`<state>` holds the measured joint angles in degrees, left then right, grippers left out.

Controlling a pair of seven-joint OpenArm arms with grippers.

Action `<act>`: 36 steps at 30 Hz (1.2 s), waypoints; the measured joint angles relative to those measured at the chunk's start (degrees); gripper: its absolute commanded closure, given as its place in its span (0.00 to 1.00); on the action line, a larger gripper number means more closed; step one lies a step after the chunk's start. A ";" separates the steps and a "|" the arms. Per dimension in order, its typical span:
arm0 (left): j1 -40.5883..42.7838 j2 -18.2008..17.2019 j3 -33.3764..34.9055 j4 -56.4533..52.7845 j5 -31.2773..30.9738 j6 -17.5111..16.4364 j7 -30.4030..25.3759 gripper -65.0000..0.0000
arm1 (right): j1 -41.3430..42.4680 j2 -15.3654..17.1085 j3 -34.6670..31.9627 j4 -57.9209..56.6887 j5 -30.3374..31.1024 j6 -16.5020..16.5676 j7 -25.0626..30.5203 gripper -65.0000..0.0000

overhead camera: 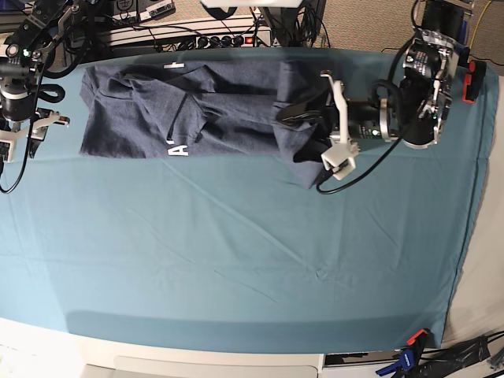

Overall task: Fold the T-shirt properly
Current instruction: 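Lift the held end with the left gripper and fold it toward the right gripper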

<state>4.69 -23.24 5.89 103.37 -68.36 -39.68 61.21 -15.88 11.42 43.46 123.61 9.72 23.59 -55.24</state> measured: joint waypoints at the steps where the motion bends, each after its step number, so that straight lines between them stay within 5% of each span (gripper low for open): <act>1: 0.11 0.42 0.00 0.00 0.02 0.02 0.02 1.00 | -0.02 -0.02 0.00 0.00 0.00 0.00 0.00 0.60; 12: 0.17 3.89 0.50 0.00 0.02 0.09 -0.09 1.00 | -0.02 0.00 0.00 0.00 0.87 0.00 0.00 0.60; 23: 0.07 4.48 15.85 -0.11 10.03 0.20 -5.84 1.00 | -0.02 0.00 0.00 0.00 0.90 0.00 0.02 0.60; 36: -3.80 5.29 16.17 -0.13 14.40 0.20 -7.30 1.00 | 0.00 0.00 0.00 0.00 2.38 0.00 0.02 0.60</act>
<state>0.89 -17.96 22.06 103.24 -53.95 -39.48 53.91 -15.88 11.42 43.46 123.61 12.10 23.59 -55.22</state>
